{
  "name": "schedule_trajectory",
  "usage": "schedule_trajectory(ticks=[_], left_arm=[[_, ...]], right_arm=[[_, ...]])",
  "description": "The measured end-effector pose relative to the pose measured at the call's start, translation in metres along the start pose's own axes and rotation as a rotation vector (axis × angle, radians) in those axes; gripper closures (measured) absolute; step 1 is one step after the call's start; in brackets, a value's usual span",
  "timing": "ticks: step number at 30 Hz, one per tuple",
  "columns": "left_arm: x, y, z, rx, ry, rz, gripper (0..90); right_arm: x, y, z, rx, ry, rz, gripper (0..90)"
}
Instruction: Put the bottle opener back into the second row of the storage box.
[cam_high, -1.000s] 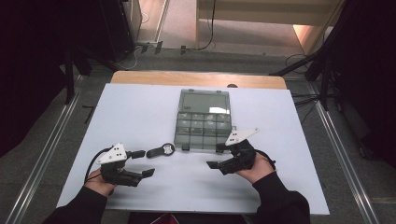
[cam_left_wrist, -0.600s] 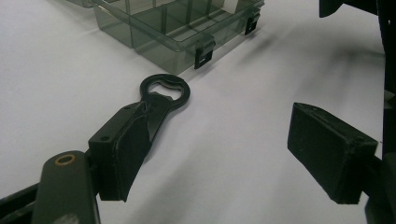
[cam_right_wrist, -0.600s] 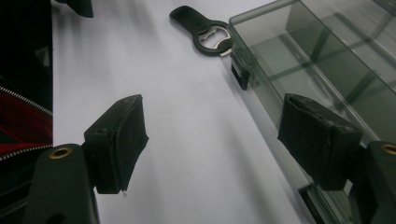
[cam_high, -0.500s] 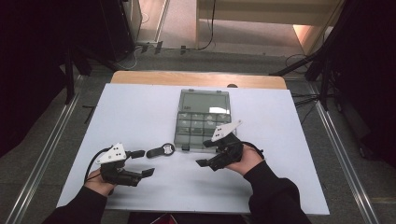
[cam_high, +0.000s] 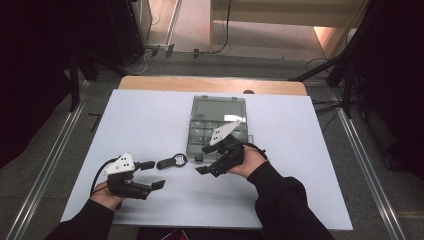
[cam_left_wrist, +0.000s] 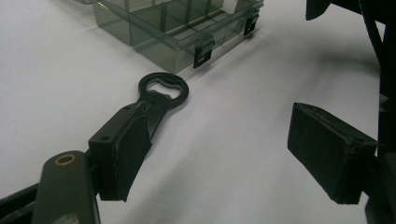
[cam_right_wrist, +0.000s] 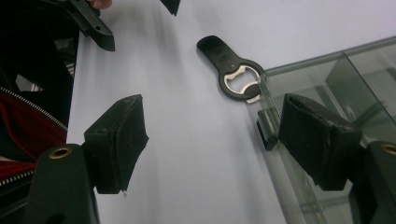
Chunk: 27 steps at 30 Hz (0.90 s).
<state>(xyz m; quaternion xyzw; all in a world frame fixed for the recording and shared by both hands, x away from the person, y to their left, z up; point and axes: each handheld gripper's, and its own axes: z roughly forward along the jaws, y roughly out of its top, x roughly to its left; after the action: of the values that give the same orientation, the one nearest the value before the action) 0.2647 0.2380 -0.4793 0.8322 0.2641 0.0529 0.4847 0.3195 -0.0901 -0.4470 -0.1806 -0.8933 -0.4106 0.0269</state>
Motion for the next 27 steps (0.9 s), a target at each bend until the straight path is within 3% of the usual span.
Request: schedule_trajectory(ticks=[13, 27], left_arm=[[0.000, 0.000, -0.001, -0.001, 0.007, 0.003, 21.1], [0.000, 0.000, -0.001, -0.007, 0.006, -0.001, 21.1]], right_arm=[[-0.005, 0.027, 0.022, 0.027, 0.064, -0.083, 25.6], [-0.011, 0.053, 0.043, 0.079, 0.084, -0.164, 25.5]])
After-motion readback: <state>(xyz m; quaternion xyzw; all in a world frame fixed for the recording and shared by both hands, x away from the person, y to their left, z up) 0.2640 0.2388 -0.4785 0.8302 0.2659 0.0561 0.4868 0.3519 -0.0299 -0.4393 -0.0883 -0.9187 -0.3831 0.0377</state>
